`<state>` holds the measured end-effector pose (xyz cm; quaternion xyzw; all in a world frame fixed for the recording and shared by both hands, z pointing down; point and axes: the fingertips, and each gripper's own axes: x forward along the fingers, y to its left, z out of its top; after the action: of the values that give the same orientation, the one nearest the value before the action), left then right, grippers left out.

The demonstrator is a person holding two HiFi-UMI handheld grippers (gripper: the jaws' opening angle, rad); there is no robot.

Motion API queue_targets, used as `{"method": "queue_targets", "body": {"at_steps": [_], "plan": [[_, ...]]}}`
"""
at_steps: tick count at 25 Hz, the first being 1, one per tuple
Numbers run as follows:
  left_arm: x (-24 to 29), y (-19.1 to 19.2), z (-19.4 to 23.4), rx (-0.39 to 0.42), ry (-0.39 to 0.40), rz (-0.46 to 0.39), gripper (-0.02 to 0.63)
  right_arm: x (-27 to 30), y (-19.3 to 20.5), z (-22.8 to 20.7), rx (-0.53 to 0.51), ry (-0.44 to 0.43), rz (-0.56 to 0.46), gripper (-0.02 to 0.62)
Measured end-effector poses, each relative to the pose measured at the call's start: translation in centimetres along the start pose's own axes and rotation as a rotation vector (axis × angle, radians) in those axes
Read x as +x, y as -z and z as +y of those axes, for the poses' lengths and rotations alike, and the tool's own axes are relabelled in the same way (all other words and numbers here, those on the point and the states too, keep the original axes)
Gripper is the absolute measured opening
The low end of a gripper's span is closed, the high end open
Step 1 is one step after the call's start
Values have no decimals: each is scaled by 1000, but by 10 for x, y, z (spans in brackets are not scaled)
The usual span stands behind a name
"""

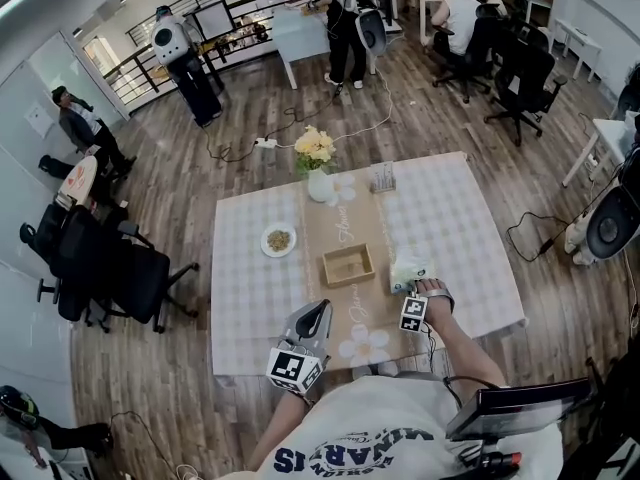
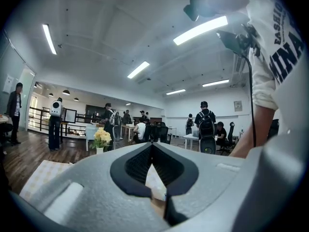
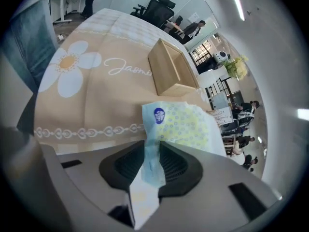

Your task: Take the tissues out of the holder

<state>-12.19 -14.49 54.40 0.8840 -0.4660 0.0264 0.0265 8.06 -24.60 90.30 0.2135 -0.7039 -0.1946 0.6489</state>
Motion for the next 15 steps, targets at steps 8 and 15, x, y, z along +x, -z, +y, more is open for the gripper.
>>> {"method": "queue_targets", "body": {"at_steps": [8, 15], "plan": [[19, -7, -19, 1, 49, -19, -2, -35, -6, 43, 91, -103, -82, 103], [26, -4, -24, -1, 59, -19, -2, -40, -12, 26, 189, -89, -125, 103]]}}
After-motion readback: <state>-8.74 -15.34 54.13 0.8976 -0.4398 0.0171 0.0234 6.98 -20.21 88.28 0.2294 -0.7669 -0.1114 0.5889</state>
